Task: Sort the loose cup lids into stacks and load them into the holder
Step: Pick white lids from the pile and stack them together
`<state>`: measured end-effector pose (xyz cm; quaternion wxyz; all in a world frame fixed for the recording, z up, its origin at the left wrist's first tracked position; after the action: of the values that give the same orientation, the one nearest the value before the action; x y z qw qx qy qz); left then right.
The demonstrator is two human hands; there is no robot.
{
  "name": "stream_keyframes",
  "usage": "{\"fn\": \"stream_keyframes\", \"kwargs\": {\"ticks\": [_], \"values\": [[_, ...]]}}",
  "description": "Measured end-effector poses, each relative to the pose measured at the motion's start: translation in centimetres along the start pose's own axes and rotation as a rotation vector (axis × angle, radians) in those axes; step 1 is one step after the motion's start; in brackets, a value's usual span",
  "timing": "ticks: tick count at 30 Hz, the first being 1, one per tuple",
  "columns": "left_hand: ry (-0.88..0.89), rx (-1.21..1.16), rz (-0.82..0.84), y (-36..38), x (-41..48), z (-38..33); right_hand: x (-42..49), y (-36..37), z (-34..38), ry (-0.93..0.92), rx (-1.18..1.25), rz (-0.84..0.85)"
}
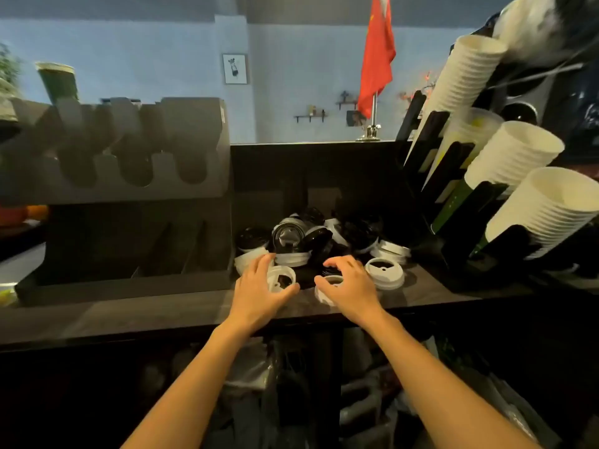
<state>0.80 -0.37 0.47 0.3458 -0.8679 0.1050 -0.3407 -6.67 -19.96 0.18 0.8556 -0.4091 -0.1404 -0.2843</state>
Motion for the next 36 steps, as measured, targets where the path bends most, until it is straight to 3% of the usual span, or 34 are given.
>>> {"fn": "stream_keyframes", "kwargs": {"ticks": [4,9,13,17,24,29,36], "values": [[-0.073,0.067,0.122,0.7,0.5,0.1,0.2,0.2,-0.4,0.025,-0.143,0.112],[-0.121,-0.076,0.074,0.9,1.0,0.5,0.7,0.6,-1.2,0.004,-0.149,0.136],[-0.085,-0.356,-0.014,1.0,1.9,-1.2,1.0,0.7,-1.5,-0.024,-0.164,0.16],[-0.362,-0.803,-0.069,1.2,2.4,-3.5,0.6,0.7,-1.6,-0.083,-0.044,0.082],[-0.413,-0.939,-0.072,1.6,2.1,-2.0,0.0,1.0,0.1,-0.207,0.194,-0.102],[-0.451,-1.058,0.017,1.4,1.8,-1.9,1.1,3.2,3.1,-0.254,0.197,-0.077],[-0.46,-1.039,0.057,1.2,1.7,-2.3,1.8,3.7,3.4,-0.298,0.164,-0.088]]}}
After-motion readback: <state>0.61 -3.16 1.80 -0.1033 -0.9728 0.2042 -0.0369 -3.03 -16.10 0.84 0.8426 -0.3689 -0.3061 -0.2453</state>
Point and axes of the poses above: each hand's wrist, its own x-axis towards the middle knuckle, its own y-axis out of the palm, z = x × y, the point moved 1 cm from there along x, towards the middle knuckle, and after that the axes turned 5 degrees about y, right-handed, at the moved point
